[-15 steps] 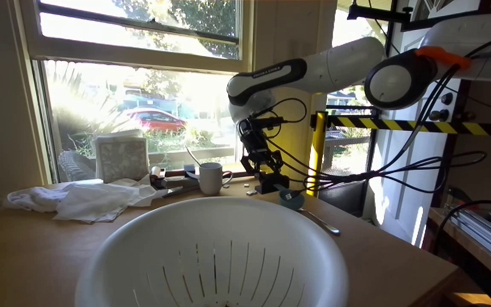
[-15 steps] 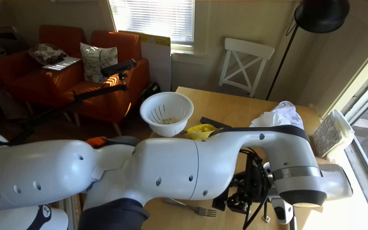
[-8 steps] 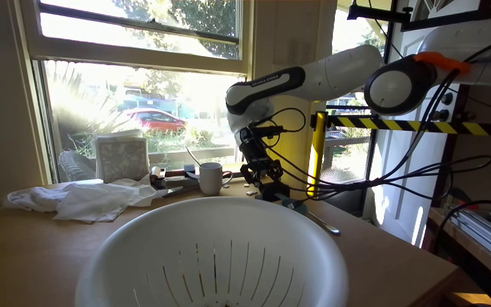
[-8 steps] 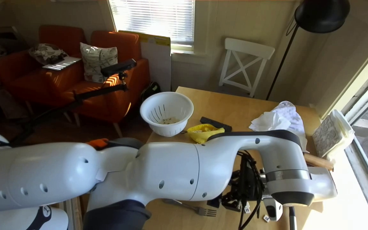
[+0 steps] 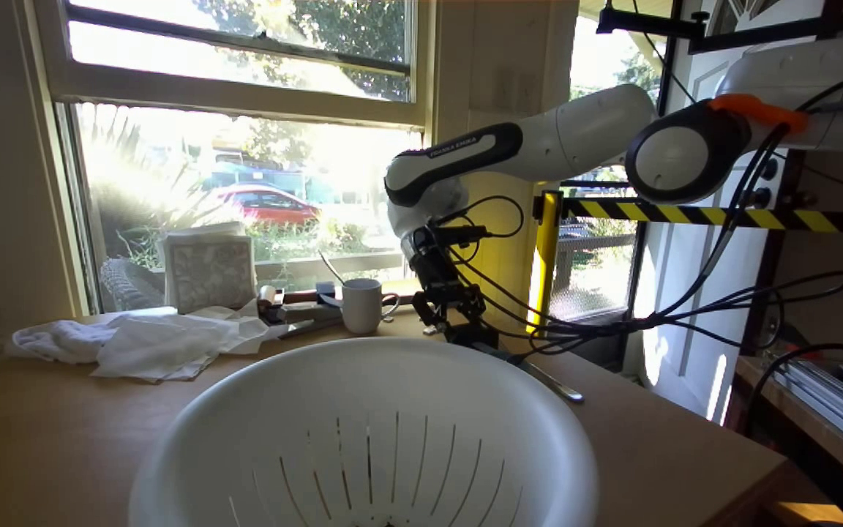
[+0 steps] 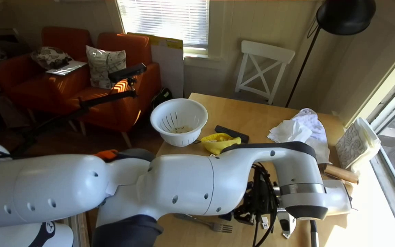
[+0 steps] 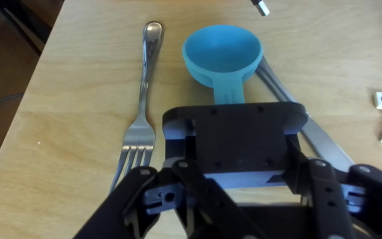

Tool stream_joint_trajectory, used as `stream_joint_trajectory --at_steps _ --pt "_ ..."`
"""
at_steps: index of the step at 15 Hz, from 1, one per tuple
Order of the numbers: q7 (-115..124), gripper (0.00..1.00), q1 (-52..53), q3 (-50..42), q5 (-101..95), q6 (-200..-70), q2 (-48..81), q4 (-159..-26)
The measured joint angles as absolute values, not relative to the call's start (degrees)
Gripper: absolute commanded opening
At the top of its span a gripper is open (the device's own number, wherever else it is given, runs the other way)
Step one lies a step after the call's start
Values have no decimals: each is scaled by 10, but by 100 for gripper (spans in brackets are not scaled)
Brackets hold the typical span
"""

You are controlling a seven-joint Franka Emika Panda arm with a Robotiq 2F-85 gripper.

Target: Pick up the blue spoon and drop the letter blocks on it into the colander

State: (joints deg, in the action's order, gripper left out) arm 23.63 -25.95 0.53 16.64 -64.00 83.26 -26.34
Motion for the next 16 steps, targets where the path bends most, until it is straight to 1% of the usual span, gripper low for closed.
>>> stream_joint_trajectory --at_steps 2,3,4,5,6,11,16 --pt "230 35 -258 5 166 -640 839 -263" --pt "227 85 -258 5 166 -640 841 -263" --pt "225 87 -257 5 166 -638 843 -263" --pt "223 92 -257 5 166 -634 844 -263" --pt "221 100 -256 5 166 -630 844 -263" --pt "214 100 -250 4 165 -611 824 -259" --pt "212 100 -232 -26 118 -612 753 -247"
